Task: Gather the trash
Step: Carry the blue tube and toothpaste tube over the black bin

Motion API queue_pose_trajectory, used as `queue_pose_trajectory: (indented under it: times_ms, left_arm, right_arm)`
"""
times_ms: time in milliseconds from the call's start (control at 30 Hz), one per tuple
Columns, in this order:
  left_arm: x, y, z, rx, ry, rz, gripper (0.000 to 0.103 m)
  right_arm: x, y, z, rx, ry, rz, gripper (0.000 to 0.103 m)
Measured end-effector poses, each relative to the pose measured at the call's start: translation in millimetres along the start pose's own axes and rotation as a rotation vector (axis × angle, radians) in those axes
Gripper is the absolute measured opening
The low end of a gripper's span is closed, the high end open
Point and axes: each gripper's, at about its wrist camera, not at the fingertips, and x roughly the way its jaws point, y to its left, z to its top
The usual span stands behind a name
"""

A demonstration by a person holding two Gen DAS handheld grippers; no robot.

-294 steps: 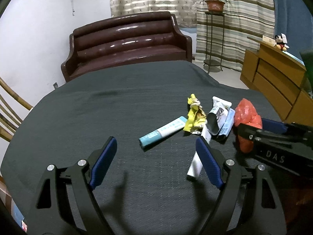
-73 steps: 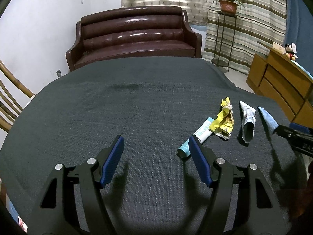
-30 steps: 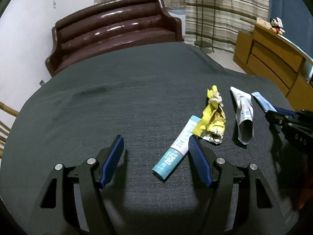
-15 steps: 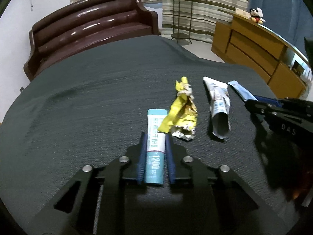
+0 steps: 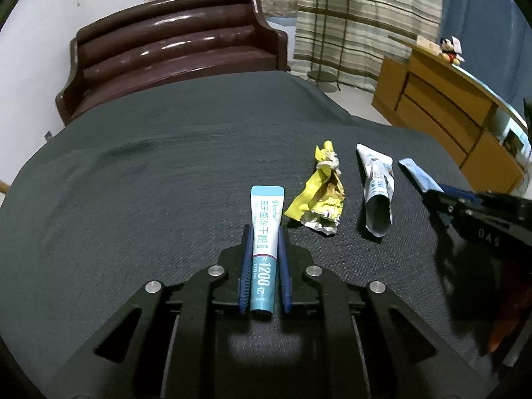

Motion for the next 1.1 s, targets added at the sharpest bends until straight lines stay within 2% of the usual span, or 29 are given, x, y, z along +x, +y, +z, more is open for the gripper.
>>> queue_pose_trajectory:
  times_ms: [233,433,733,1100]
  left_arm:
    - [-18,2,-6,-0.066,-0.035,0.031,0.014]
    - [-35,-5,-9,-0.082,-0.074,0.05,0.014]
    - [-54,-17,-14,-0.096,-0.102,0.039,0.014]
    - [-77,-56,-12,-0.068,-0.153,0.005,0.014]
  right_arm:
    - [-10,-2,-9,0.007,-0.016,0.005,0.014]
    - [-22,-4,-16,0.012,-0.029,0.004,0.014]
    - [-45,-12,-27,0.019,-0.072,0.0,0.014]
    - [-73,-36,-40,0.048,-0.129,-0.026,0.014]
